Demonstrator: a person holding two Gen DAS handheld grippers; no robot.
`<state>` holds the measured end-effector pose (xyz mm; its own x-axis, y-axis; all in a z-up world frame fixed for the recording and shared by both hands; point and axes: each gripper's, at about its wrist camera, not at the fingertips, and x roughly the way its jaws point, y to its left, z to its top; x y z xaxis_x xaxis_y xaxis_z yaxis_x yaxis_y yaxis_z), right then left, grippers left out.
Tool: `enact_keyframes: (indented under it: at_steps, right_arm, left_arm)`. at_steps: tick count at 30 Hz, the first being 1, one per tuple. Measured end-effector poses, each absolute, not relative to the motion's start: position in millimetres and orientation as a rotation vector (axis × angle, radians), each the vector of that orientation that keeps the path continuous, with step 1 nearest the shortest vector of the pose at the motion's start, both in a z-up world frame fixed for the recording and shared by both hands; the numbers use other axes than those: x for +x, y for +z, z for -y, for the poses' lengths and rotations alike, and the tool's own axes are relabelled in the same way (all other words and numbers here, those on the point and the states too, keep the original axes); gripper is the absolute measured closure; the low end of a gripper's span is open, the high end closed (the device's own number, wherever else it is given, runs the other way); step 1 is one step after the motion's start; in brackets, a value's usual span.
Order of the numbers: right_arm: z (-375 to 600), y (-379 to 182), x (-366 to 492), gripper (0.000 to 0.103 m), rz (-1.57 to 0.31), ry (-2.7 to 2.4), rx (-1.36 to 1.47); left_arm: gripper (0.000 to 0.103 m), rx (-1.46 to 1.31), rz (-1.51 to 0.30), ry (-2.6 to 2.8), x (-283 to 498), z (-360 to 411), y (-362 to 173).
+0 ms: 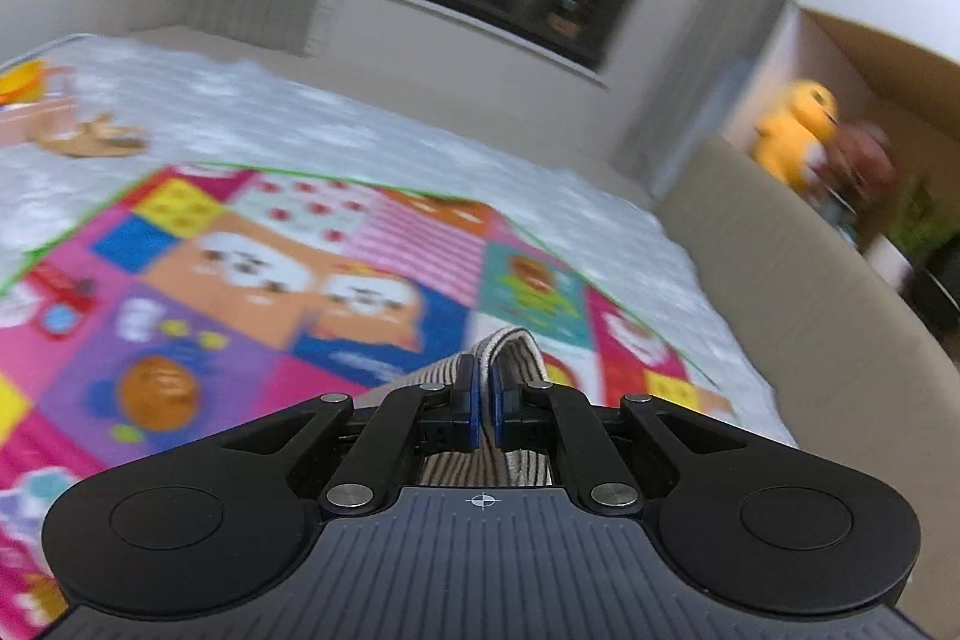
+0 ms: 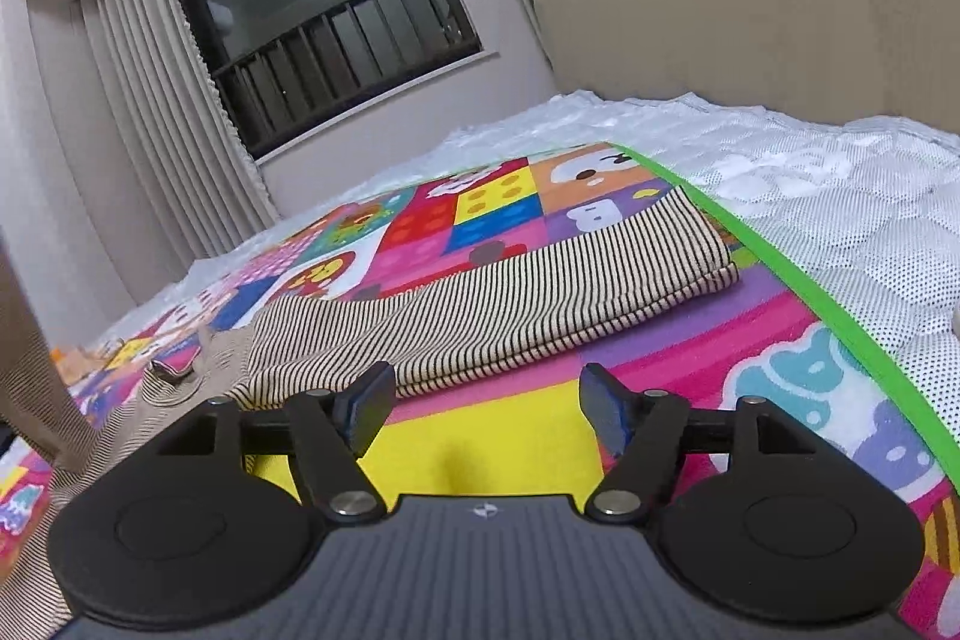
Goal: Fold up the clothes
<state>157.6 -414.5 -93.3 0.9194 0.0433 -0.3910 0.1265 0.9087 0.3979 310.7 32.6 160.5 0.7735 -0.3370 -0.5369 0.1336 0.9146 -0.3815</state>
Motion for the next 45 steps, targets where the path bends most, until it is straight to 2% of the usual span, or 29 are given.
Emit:
enact_keyframes:
  at_steps: [8,9,12,17,20,22,23,25,26,31,35,37,39,41,45]
  right_arm:
    - [425,-99,160,0.030,-0.414,-0.026,0.510]
    - [426,-99,160,0.030,-0.416,-0.026,0.516]
    - [427,-101,160,0.030,-0.421,-0.026,0.529]
    - [426,-102,163,0.030,-0.436,-0.034,0.533]
    - [426,-102,166,0.030,-0.452,-0.041,0.530]
    - [426,-102,168,0.030,-0.464,-0.045,0.526]
    - [425,-102,168,0.030,-0.471,-0.047,0.529]
    - [429,-99,171,0.034,-0.482,-0.057,0.543]
    - [432,-97,171,0.040,-0.487,-0.075,0.553]
    - [462,-78,181,0.047,-0.442,-0.281,0.557]
    - [484,-80,205,0.057,-0.499,-0.341,0.628]
    - [487,-85,217,0.068,-0.522,-0.362,0.635]
    - [490,-89,229,0.085,-0.545,-0.383,0.643]
    - [487,-85,239,0.095,-0.557,-0.384,0.621]
    - [459,-32,250,0.095,-0.486,-0.328,0.445]
  left_arm:
    - [0.094,-0.308,-0.712,-0.424,327,61,138]
    - [0.090,-0.311,-0.713,-0.435,326,66,137]
    - [0.070,-0.316,-0.711,-0.454,325,75,135]
    - [0.055,-0.289,-0.703,-0.416,322,60,121]
    - [0.039,-0.214,-0.703,-0.368,313,45,100]
    - [0.021,-0.158,-0.705,-0.334,300,35,80]
    - [0.019,-0.132,-0.704,-0.321,291,31,66]
    - [0.010,-0.111,-0.702,-0.324,272,24,43]
    - [0.008,-0.106,-0.703,-0.336,260,21,28]
    - [0.005,-0.092,-0.692,-0.351,215,6,-29]
    - [0.000,-0.178,-0.690,-0.326,194,-12,-58]
    - [0.000,-0.220,-0.692,-0.323,187,-19,-72]
    - [0.000,-0.241,-0.668,-0.327,181,-24,-79]
    - [0.000,-0.253,-0.653,-0.334,180,-27,-80]
    - [0.000,-0.293,-0.645,-0.352,182,-34,-81]
